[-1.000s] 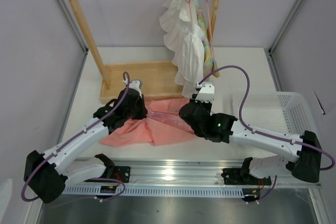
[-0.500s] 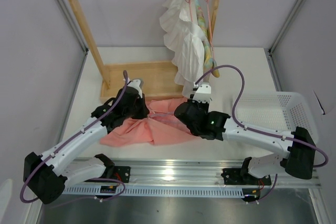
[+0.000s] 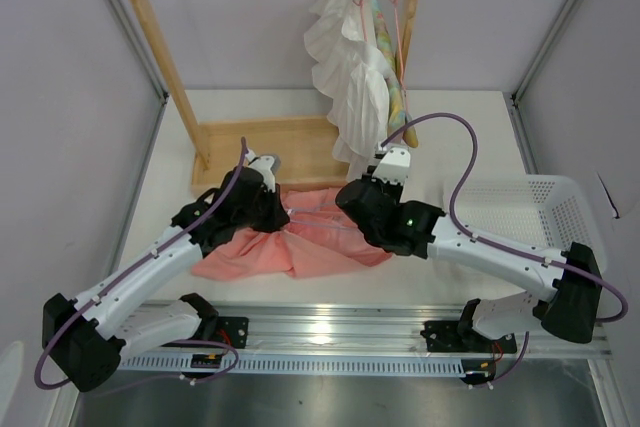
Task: Place the skirt on the hanger
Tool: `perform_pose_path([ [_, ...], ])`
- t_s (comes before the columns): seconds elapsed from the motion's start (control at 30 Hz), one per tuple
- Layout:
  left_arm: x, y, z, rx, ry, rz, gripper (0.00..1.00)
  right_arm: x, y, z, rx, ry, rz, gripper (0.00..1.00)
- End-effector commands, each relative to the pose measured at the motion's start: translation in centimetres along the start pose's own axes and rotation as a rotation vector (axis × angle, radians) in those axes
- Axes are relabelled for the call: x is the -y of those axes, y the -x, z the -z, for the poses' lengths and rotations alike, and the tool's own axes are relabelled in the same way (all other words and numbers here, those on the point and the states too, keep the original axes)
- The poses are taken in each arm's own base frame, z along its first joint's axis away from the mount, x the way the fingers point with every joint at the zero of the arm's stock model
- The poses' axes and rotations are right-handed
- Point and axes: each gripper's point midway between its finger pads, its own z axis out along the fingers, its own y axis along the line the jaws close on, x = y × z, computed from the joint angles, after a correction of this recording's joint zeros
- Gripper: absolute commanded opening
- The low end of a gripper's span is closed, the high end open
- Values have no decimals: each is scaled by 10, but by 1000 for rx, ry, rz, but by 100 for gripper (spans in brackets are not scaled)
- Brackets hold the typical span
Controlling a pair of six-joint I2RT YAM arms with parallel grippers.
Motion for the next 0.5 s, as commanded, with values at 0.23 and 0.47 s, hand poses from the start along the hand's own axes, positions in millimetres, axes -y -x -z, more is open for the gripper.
perform_pose_path([
  [0.23,25,22,14,73,-99,-59,0,-6,19,-2,27,13,-113,0],
  [0.47,33,47,12,123,-87,-56,0,-19,7,6,-21,130,-203,0],
])
